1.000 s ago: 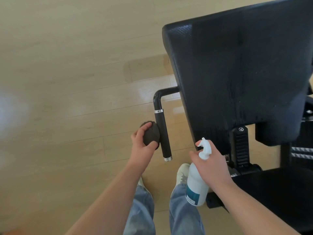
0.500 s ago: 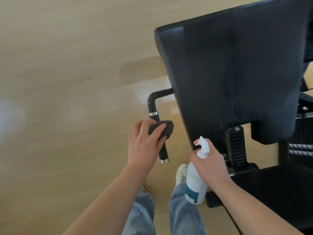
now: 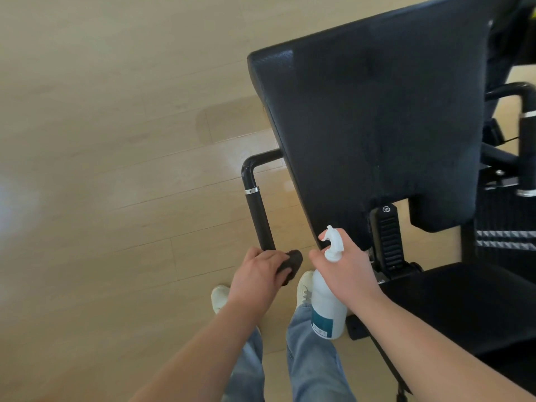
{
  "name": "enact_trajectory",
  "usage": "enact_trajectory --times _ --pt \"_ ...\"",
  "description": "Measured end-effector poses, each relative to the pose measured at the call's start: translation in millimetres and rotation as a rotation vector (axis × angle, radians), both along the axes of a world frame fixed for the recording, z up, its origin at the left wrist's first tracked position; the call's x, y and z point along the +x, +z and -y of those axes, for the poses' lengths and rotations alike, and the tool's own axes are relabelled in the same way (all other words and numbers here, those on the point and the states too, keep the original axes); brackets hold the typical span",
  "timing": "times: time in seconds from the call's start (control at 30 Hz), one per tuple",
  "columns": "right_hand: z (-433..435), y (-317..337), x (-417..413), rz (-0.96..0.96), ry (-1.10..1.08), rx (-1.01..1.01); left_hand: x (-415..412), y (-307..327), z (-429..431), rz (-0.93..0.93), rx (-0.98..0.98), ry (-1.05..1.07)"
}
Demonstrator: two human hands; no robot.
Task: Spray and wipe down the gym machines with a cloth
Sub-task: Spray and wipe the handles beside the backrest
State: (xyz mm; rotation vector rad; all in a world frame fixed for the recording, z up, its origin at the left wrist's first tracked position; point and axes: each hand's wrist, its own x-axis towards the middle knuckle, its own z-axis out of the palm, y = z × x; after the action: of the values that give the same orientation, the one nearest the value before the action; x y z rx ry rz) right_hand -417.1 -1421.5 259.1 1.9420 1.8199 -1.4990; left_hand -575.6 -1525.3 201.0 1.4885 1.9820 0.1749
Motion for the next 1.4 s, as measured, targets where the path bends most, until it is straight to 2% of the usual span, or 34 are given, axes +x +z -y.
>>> enact_trajectory --times 0.17,0.3,0.63,0.93,1.1,1.4 --pt "-3.7 12.4 3.4 -0.010 -0.008 0.013 -22.3 16.5 -38.0 -0.014 0.056 0.126" --pt "-4.6 25.3 3.0 0.003 -0.015 0.048 -41.6 45.7 -61.6 0.111 0.084 0.313" --pt "2.9 103.5 -17.3 -0.007 -0.039 0.099 -60.6 149.0 -54.8 0.178 0.091 0.308" --pt "8.0 219.1 -54.2 -0.027 -0.111 0.282 -94.0 260.8 -39.1 0.233 0.238 0.355" --pt "11.7 269.8 -71.6 -0.045 -0.190 0.385 -111.4 315.4 -36.5 0.265 0.327 0.305" --pt "11.0 308.0 -73.9 -0.169 -0.136 0.405 -111.3 353.1 -41.6 0.410 0.322 0.333"
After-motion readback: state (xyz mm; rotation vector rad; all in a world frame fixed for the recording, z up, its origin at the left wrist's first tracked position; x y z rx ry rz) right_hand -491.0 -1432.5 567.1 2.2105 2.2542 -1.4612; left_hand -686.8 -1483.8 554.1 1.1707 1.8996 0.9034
